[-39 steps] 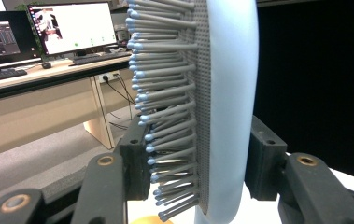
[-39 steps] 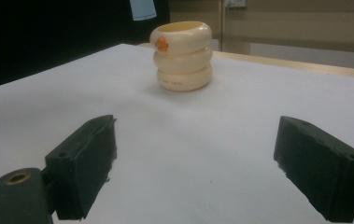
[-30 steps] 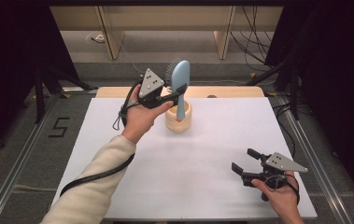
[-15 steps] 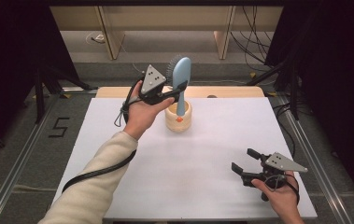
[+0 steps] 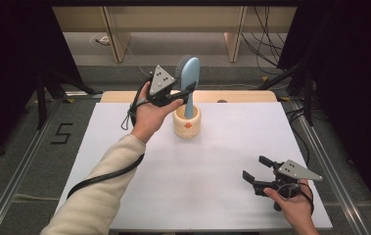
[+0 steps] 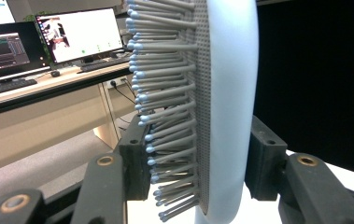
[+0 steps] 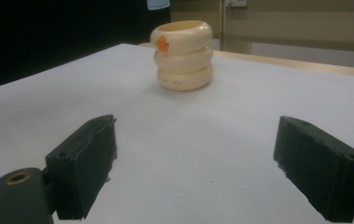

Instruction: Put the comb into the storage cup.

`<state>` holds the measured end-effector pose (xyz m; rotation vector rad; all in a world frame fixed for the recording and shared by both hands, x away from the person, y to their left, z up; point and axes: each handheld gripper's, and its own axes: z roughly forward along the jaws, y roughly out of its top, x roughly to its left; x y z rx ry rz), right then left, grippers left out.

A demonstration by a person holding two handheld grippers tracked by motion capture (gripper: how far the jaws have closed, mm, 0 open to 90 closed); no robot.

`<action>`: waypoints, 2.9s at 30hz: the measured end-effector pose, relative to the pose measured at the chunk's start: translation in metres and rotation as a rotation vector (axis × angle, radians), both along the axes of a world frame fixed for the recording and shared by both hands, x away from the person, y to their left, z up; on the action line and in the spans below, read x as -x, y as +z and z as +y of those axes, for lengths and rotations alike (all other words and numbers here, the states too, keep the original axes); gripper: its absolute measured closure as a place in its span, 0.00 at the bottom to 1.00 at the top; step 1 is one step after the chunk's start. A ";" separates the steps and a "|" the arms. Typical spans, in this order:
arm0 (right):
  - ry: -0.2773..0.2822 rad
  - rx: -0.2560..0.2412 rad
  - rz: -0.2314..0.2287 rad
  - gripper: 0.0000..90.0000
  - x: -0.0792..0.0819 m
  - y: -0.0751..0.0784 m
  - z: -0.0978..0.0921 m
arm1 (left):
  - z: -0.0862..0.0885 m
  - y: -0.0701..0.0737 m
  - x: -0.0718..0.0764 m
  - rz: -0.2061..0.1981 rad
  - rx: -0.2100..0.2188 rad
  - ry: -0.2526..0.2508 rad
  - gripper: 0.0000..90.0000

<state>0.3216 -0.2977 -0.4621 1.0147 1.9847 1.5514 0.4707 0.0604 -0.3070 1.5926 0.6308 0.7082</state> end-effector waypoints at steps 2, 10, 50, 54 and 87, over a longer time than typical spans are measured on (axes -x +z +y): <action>0.000 0.000 -0.001 0.16 0.000 0.000 0.000 | 0.000 0.000 -0.001 -0.003 0.000 0.003 0.57; -0.001 0.001 0.000 0.16 0.000 0.000 0.000 | 0.000 -0.002 -0.007 -0.007 -0.002 0.013 0.56; 0.003 0.000 0.001 0.16 0.000 0.000 0.000 | -0.003 -0.015 -0.034 0.023 0.003 0.035 0.56; 0.003 0.001 0.002 0.16 0.000 0.000 0.000 | -0.004 -0.017 -0.036 0.026 0.000 0.034 0.56; 0.006 -0.003 0.003 0.16 0.000 0.000 0.000 | -0.006 -0.045 -0.047 0.061 -0.022 0.034 0.56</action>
